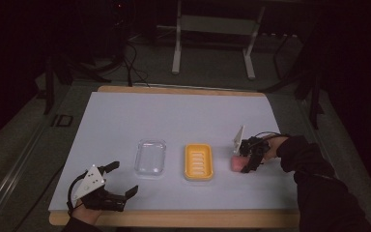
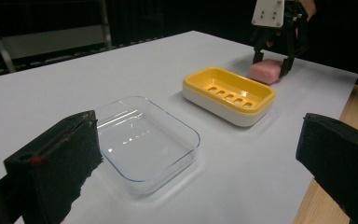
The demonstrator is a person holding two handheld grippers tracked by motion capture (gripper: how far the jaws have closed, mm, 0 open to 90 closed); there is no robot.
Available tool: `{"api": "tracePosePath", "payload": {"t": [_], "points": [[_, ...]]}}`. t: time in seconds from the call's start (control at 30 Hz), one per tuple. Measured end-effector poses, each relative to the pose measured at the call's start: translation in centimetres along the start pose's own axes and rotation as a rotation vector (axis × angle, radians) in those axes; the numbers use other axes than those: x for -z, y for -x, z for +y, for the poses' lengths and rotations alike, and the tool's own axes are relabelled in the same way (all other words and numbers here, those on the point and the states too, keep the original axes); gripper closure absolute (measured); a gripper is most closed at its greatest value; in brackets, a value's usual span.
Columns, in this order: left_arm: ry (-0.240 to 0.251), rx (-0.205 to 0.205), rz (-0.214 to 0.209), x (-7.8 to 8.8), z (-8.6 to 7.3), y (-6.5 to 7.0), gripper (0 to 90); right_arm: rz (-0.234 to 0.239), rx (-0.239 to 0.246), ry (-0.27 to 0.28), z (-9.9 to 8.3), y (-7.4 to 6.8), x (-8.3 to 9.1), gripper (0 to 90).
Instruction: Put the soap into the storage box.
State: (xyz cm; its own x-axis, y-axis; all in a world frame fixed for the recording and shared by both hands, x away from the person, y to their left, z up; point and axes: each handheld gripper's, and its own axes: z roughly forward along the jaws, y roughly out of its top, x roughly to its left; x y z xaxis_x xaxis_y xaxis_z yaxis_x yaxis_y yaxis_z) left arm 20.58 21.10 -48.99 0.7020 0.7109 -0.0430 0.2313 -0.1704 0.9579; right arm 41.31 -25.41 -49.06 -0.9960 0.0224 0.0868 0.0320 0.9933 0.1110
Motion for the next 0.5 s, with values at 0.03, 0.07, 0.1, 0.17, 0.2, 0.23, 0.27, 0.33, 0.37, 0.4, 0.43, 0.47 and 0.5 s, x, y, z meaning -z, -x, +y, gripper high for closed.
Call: {"api": "tracePosePath", "payload": {"t": [0.03,0.07,0.1,0.17,0.2,0.23,0.27,0.33,0.37,0.4,0.43,0.47,0.5], "points": [[0.002,0.001,0.000,0.0,0.0,0.0,0.2,-0.003,-0.015,0.008,0.0,0.0,0.0,37.3],[0.003,0.000,0.000,0.0,0.0,0.0,0.2,-0.014,-0.046,0.025,-0.1,0.0,0.2,37.3],[0.004,0.001,0.001,0.0,0.0,0.0,0.2,-0.014,-0.046,0.025,-0.1,0.0,0.2,37.3],[0.006,0.003,0.002,0.1,0.0,0.0,0.2,-0.026,-0.117,0.047,-0.1,0.1,0.5,37.4],[0.006,0.003,0.002,0.1,0.0,0.0,0.2,-0.026,-0.117,0.047,-0.1,0.1,0.5,37.4],[0.006,0.002,0.002,0.1,0.0,0.0,0.2,-0.035,-0.146,0.067,-0.2,0.0,0.7,37.4],[0.006,0.003,0.000,0.1,0.0,0.0,0.2,-0.037,-0.160,0.079,-0.3,-0.1,0.9,37.4],[0.007,-0.001,-0.003,0.1,0.0,0.0,0.2,-0.046,-0.174,0.107,-0.4,-0.3,1.3,37.4],[0.007,-0.001,-0.003,0.1,0.0,0.0,0.2,-0.046,-0.189,0.122,-0.6,-0.3,1.5,37.4],[0.007,-0.001,-0.004,0.1,0.0,0.1,0.2,-0.046,-0.189,0.122,-0.6,-0.3,1.5,37.4],[0.007,-0.001,-0.004,0.1,0.0,0.1,0.1,-0.042,-0.209,0.137,-0.7,-0.3,1.7,37.4],[0.007,-0.001,-0.005,0.1,0.0,0.1,0.2,-0.045,-0.219,0.150,-0.8,-0.3,1.8,37.4],[0.007,-0.001,-0.006,0.1,0.0,0.1,0.2,-0.050,-0.238,0.153,-0.9,-0.3,1.9,37.4]]}}
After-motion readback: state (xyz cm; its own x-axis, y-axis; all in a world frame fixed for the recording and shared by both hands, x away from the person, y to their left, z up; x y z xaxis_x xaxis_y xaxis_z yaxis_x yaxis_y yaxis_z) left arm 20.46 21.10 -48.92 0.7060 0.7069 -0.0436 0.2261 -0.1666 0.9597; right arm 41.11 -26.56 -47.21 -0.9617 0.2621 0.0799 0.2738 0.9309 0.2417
